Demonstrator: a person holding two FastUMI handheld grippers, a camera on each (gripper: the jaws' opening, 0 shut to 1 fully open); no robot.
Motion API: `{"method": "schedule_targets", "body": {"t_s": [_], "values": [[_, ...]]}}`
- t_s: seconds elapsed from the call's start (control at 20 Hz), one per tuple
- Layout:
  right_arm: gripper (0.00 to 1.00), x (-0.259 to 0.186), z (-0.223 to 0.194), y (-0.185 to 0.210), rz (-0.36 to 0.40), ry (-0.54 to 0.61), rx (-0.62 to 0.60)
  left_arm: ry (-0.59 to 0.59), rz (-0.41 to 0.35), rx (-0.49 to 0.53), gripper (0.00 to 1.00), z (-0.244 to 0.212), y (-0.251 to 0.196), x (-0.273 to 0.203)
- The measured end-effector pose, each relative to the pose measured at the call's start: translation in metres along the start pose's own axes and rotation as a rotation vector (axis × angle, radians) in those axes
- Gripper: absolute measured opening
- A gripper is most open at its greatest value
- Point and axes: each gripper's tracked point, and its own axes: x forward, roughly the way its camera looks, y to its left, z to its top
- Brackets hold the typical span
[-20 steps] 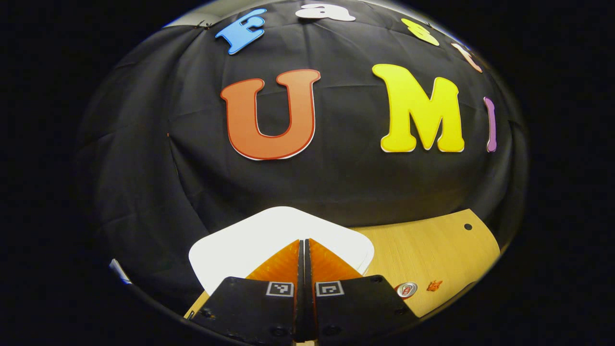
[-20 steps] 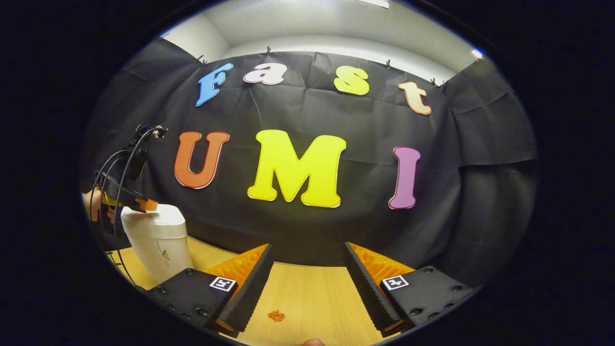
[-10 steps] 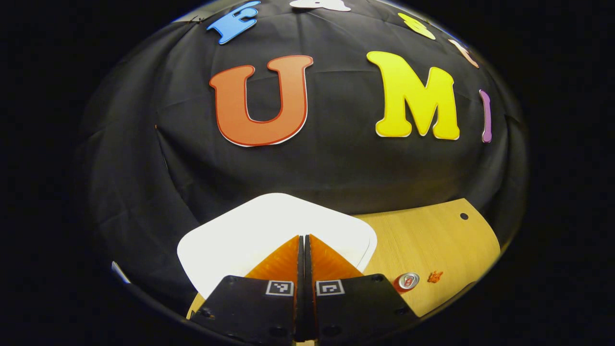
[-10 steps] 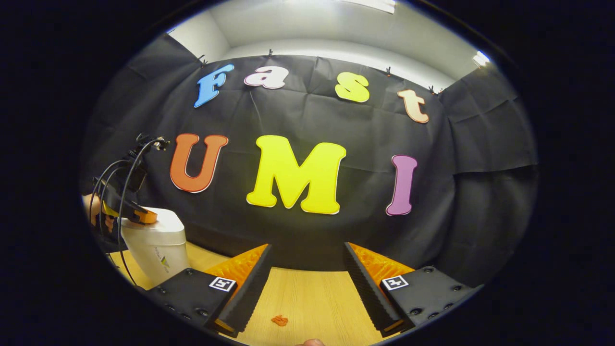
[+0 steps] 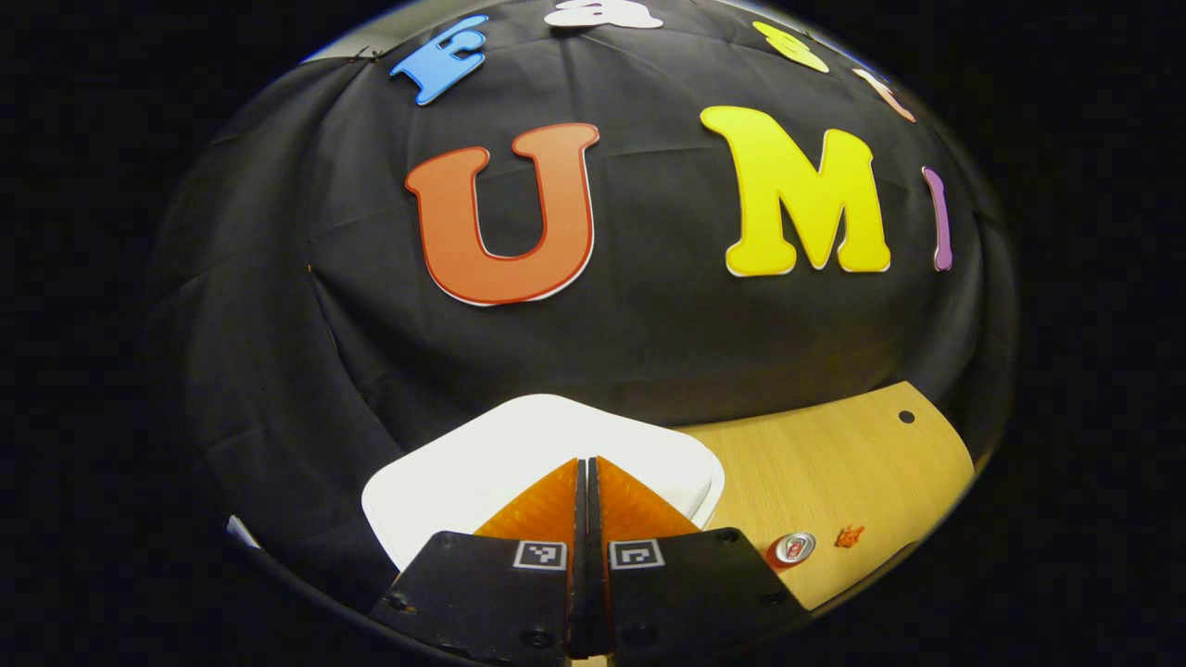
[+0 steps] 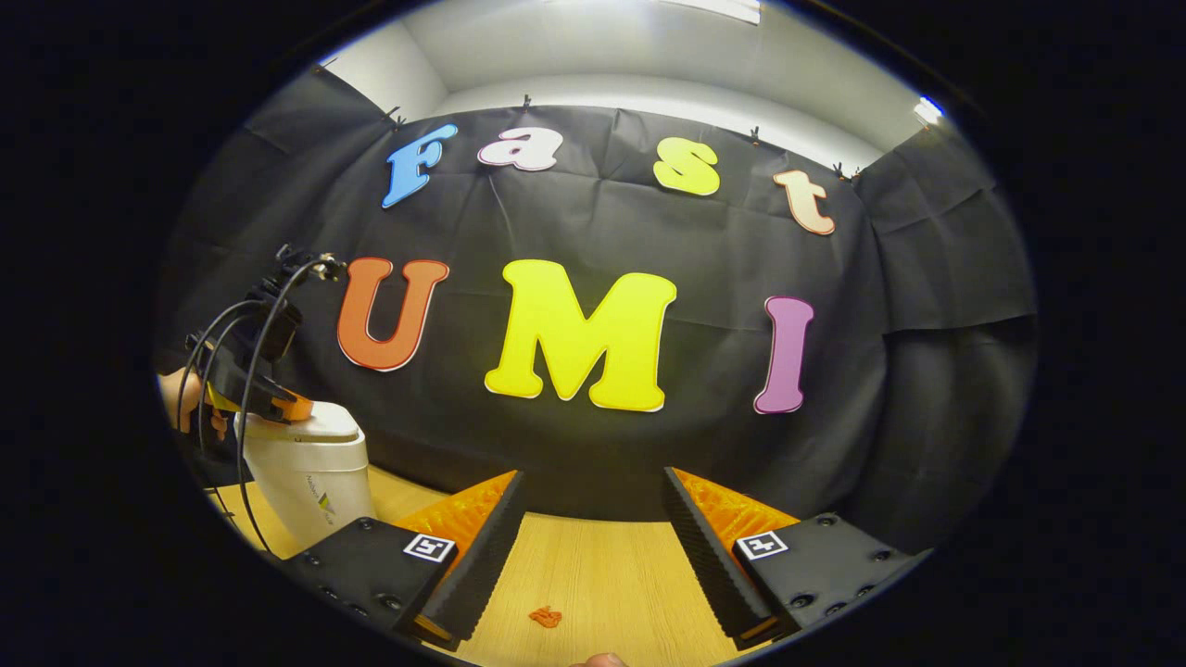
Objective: Press the lid of the desktop garbage bin to open it, pick up the crumpled paper on the desktop and throw it into the bin, then pick up the pop can on the desktop and drop it into the bin, and finally close the garbage bin lid.
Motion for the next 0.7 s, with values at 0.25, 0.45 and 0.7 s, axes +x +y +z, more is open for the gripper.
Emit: {"method": "schedule_targets", "body": {"t_s": [0.25,0.45,0.7], "values": [[0.94,0.002,-0.002,-0.012,-0.017,0.004,0.005,-0.232,0.066,-0.013,0.03,0.056,0.020,-0.024],[0.94,0.003,-0.004,-0.011,-0.014,0.006,-0.005,-0.304,0.090,-0.011,0.03,0.073,0.027,-0.036],[0.94,0.002,-0.003,-0.007,-0.006,0.006,-0.012,-0.382,0.083,-0.043,0.03,0.093,0.031,-0.059]]}}
